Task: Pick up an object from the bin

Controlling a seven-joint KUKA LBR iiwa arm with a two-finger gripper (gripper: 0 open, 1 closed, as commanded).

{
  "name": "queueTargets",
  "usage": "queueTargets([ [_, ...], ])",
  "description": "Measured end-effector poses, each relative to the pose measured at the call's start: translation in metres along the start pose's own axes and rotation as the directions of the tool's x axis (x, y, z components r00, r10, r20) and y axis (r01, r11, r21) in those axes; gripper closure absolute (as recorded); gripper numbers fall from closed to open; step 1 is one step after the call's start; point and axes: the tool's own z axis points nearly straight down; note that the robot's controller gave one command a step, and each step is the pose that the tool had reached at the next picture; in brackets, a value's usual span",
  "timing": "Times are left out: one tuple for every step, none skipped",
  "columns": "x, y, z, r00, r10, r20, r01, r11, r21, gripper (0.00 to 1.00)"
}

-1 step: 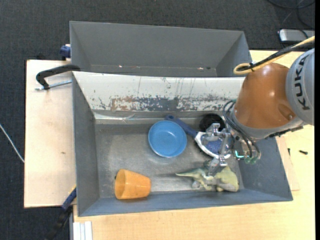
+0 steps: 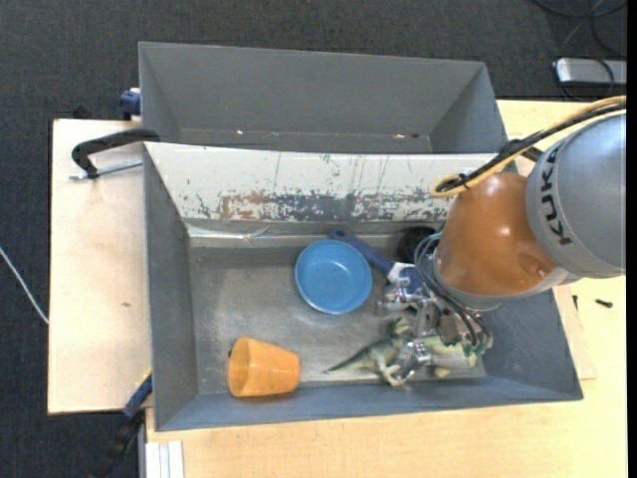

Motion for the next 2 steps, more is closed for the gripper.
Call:
queueTargets([
  [-0.001, -0.001, -0.003, 1.000, 0.000, 0.002, 0.000, 1.000, 0.001, 1.00],
  [-0.023, -0.021, -0.167, 0.946, -0.323, 0.012, 0.323, 0.946, 0.007, 1.00],
])
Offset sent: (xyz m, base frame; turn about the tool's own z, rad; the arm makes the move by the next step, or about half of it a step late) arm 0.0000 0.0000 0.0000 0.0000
